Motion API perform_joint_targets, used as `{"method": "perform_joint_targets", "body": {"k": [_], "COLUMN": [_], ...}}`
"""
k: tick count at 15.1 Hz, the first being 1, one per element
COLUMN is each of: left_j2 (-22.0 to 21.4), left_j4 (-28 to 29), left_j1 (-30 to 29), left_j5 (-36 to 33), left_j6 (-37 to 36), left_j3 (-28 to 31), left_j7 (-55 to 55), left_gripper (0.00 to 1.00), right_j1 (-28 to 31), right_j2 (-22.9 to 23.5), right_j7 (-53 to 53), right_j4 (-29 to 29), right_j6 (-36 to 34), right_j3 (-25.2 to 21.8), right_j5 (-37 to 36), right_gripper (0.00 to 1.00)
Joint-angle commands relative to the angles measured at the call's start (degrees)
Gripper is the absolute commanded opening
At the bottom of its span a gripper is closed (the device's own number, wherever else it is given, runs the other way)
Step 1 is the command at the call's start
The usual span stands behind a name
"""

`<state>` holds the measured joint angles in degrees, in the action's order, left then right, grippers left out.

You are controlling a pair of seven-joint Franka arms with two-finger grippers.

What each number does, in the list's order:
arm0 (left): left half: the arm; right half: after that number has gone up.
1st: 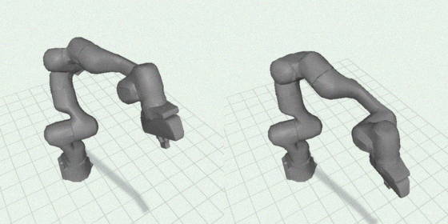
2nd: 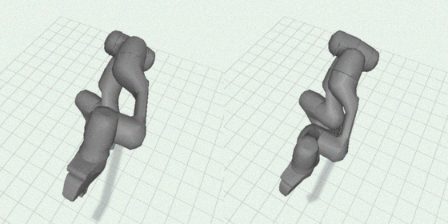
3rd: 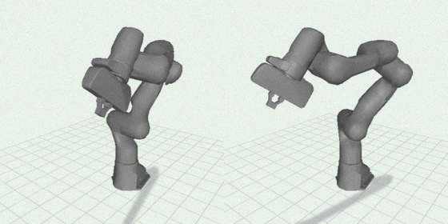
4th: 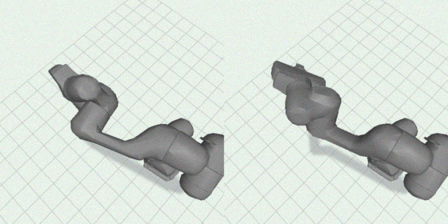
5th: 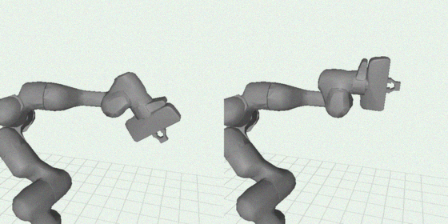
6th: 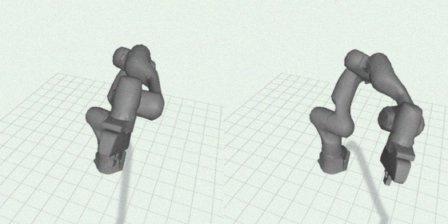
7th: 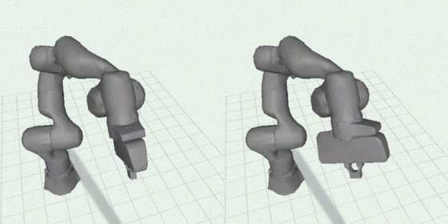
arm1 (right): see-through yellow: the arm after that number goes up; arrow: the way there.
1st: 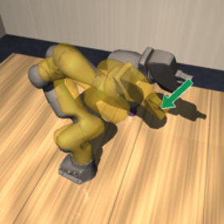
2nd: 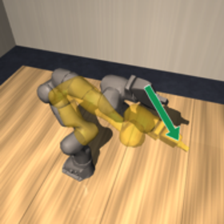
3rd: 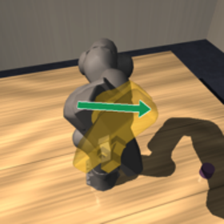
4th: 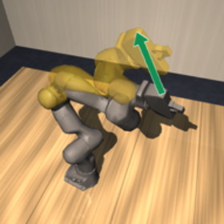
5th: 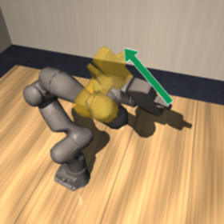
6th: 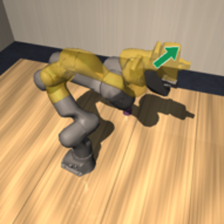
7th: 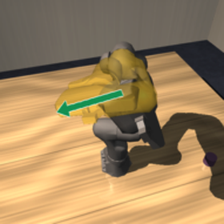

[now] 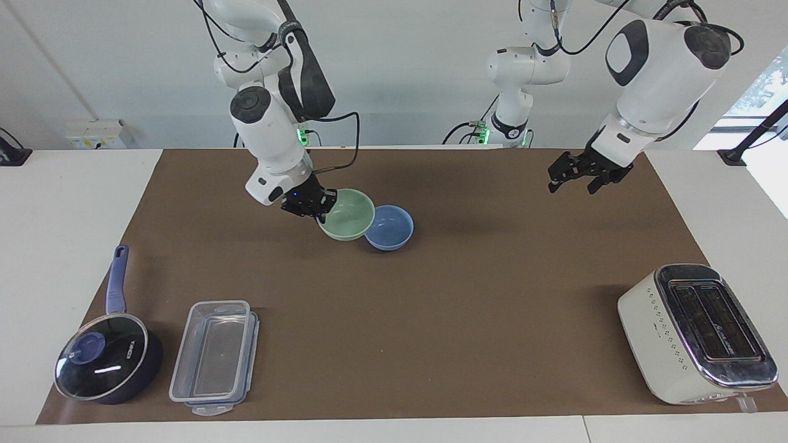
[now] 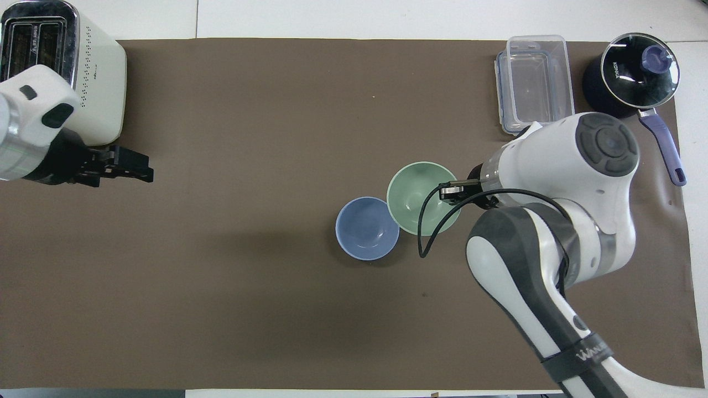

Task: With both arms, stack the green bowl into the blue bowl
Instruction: 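Carry the green bowl over the blue bowl while the left gripper withdraws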

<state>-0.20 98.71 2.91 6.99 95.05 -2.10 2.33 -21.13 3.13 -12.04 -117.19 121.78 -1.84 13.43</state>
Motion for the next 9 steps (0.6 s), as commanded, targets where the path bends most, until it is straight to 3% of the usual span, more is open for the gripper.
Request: {"method": "perform_joint_targets", "body": {"k": [1, 9], "left_j2": [-1.03, -1.65], "left_j4": [0.52, -8.09], "left_j1": [-0.54, 2.09], "left_j5": [-3.46, -9.18], "left_j6": [-1.62, -15.33], "left_j3": [-0.8, -0.36], "left_j7": [-0.4, -0.13], "left_gripper": [1.0, 1.0], "right_j1": [-3.73, -7.25], "right_j2": [-0.76, 1.16], "right_j7": [-3.06, -3.52], "right_j4": [-4.96, -6.64], "right_j6": [6.77, 11.89], "right_j3": [-0.18, -0.18], "right_j5": [2.22, 6.35], "right_gripper": [0.0, 0.0]}}
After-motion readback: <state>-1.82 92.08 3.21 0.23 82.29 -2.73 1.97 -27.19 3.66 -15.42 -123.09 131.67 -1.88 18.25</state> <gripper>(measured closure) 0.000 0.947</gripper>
